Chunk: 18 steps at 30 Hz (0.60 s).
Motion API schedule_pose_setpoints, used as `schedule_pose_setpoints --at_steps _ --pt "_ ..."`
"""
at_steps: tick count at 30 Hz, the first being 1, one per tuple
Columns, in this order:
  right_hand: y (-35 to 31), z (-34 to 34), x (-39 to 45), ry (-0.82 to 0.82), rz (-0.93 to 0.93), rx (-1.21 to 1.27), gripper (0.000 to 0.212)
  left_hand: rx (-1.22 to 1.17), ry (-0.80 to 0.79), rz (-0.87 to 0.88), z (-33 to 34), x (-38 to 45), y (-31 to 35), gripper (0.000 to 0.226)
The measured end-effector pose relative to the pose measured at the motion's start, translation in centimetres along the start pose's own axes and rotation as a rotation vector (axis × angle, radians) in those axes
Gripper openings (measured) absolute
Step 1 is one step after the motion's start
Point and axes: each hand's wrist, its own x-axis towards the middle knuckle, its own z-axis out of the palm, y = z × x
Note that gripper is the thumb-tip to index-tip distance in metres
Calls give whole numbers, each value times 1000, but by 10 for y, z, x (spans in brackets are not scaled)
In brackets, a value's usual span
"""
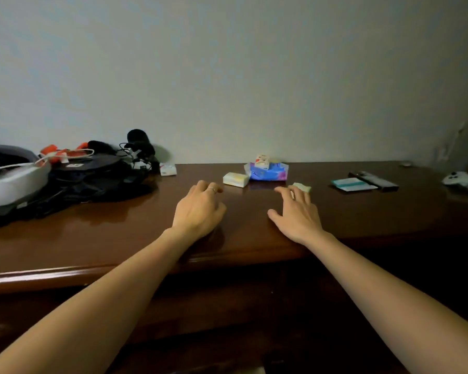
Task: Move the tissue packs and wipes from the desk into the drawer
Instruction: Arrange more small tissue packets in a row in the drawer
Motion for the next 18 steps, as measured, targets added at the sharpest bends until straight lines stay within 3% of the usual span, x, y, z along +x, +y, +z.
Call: schedule_pose_setpoints --at_steps 3,6,9,12,15,18 --pt "14 10 49 -78 154 -108 79 12 -69 -29 39 49 2 52" --pt "23 22 88 -159 232 -104 68 66 -142 19 75 95 1 63" --pt "13 31 121 24 124 -85 42 120 -228 36 105 137 -7 68" --pt "-4 35 142 179 19 -37 29 61 -264 -21 123 165 -17 58" --pt "-9 37 165 440 -166 81 14 -7 -201 -68 130 178 -24 54" --pt "-19 36 203 542 -233 94 25 39 -34 -142 128 185 -34 65"
